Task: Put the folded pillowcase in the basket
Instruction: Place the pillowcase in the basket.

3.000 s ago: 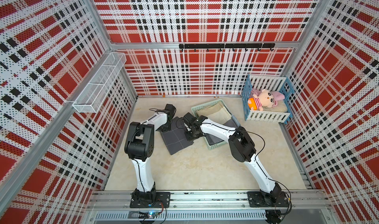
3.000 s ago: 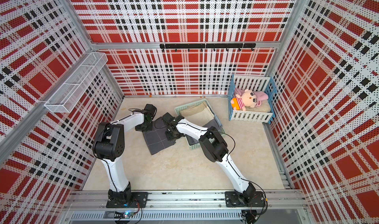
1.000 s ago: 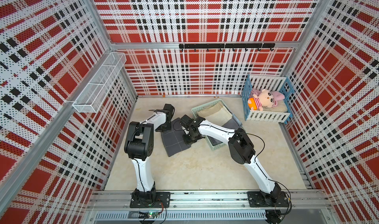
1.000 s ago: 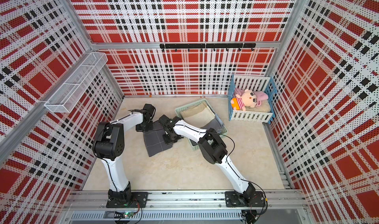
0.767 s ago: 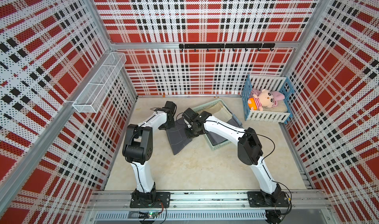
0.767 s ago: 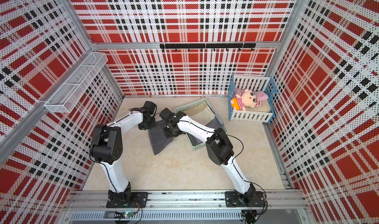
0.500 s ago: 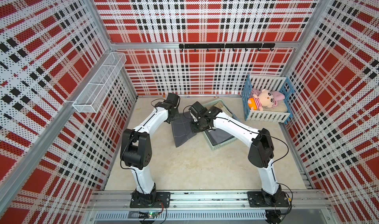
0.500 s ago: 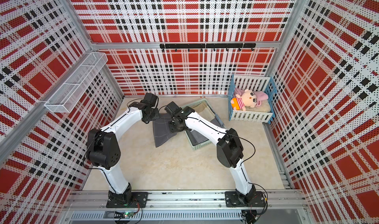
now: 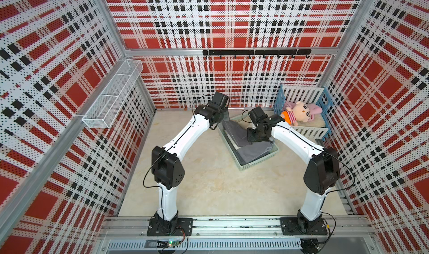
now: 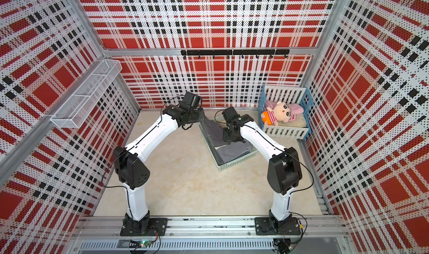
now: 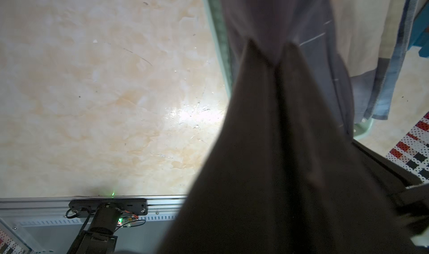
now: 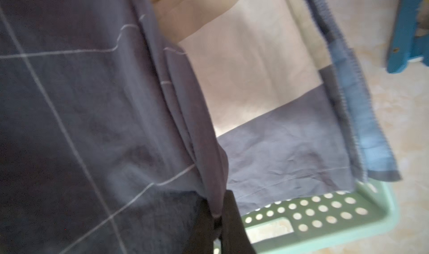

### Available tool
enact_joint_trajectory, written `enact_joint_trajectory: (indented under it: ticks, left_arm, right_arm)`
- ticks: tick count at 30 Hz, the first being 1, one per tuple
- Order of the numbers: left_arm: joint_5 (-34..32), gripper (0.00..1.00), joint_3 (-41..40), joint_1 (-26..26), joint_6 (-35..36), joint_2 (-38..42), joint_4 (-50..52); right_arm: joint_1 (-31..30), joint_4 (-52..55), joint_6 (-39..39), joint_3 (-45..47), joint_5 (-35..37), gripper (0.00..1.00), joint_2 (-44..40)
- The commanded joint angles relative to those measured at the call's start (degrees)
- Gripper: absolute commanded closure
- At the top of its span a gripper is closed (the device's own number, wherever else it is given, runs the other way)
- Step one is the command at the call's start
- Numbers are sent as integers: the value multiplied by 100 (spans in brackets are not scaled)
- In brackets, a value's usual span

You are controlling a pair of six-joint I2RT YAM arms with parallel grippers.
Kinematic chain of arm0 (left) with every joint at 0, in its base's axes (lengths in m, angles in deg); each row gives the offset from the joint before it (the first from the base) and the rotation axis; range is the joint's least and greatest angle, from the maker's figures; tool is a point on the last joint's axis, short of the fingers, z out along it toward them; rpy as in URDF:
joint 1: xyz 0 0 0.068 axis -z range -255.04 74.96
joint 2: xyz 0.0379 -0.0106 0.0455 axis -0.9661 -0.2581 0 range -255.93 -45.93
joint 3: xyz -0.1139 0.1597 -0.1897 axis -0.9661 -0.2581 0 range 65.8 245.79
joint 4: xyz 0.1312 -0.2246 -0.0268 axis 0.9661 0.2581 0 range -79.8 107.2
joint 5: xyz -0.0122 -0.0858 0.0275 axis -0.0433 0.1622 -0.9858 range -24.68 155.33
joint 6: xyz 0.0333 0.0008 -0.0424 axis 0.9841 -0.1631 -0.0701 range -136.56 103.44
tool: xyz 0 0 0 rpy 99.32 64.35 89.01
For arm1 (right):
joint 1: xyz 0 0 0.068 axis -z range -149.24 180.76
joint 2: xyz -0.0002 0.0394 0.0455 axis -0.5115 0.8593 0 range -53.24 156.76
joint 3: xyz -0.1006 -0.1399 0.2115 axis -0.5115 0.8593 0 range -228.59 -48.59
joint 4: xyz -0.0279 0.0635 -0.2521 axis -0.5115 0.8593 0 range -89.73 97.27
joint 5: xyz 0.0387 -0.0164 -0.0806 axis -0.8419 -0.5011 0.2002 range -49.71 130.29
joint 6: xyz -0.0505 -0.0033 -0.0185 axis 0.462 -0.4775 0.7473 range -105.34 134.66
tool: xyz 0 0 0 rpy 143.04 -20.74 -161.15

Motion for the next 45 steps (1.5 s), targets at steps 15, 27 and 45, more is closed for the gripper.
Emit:
enact_joint_trajectory:
  ticks: [15,27,45]
  left_arm:
    - [153,100,291,416,-557,-876,-376]
    - [340,100,-1105,346,-704,-1044,-1086]
    - [240,46,-1342,198,-48,-265,-1115]
  right_arm:
    - [763,-60,35,16,304,100,-83]
    - [998,-343,-4,732,-217,100,203]
    - [749,354,-30,276,151,32,-248]
